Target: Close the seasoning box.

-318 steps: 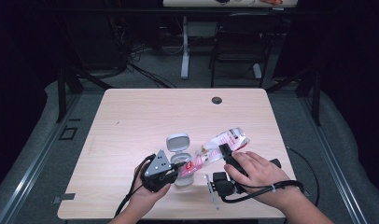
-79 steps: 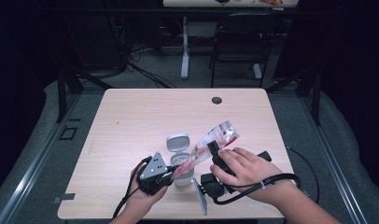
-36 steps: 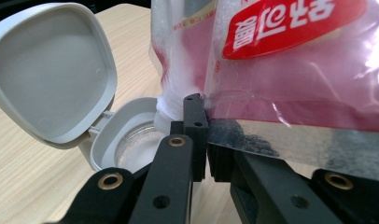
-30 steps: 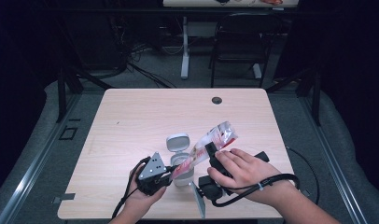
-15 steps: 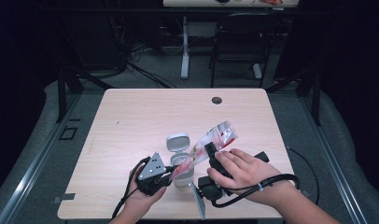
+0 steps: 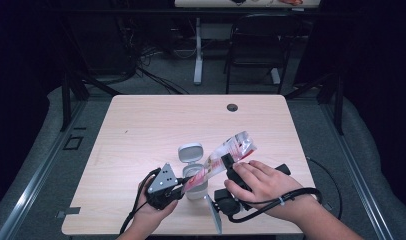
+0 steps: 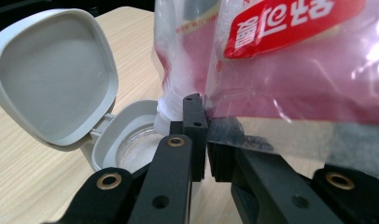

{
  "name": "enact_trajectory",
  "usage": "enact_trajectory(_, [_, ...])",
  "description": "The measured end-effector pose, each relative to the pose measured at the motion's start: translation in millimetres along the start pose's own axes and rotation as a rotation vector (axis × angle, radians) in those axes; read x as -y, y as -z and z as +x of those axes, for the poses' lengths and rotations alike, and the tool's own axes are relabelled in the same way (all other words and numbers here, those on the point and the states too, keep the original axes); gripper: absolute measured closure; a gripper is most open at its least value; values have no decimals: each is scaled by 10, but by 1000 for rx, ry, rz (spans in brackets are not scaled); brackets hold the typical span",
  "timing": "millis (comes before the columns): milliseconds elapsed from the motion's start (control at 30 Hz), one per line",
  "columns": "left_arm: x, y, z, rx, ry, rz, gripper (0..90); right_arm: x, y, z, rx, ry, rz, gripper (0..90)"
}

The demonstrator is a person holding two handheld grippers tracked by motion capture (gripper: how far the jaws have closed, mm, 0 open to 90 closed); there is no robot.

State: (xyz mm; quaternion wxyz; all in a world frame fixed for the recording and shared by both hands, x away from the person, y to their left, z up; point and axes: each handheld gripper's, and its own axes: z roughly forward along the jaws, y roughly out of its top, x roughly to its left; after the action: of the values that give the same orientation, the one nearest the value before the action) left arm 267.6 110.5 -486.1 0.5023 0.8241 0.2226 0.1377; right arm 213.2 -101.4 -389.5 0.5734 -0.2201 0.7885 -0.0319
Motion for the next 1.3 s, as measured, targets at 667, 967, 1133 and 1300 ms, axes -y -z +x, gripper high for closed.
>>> enact_trajectory(667, [-4, -9, 0, -2, 10, -9, 846, 166, -35, 238, -83, -137, -12, 861])
enact_trajectory(967, [-16, 23, 11, -6, 12, -20, 839, 192, -42, 232, -103, -204, -24, 869])
enact_trajectory(1133, [-24, 13, -14, -6, -10, -15, 875, 223, -51, 275, -114, -233, -24, 868])
enact_trajectory(1300, [-35, -11, -29, -10, -14, -9, 885, 278, -77, 323, -131, -285, -40, 866])
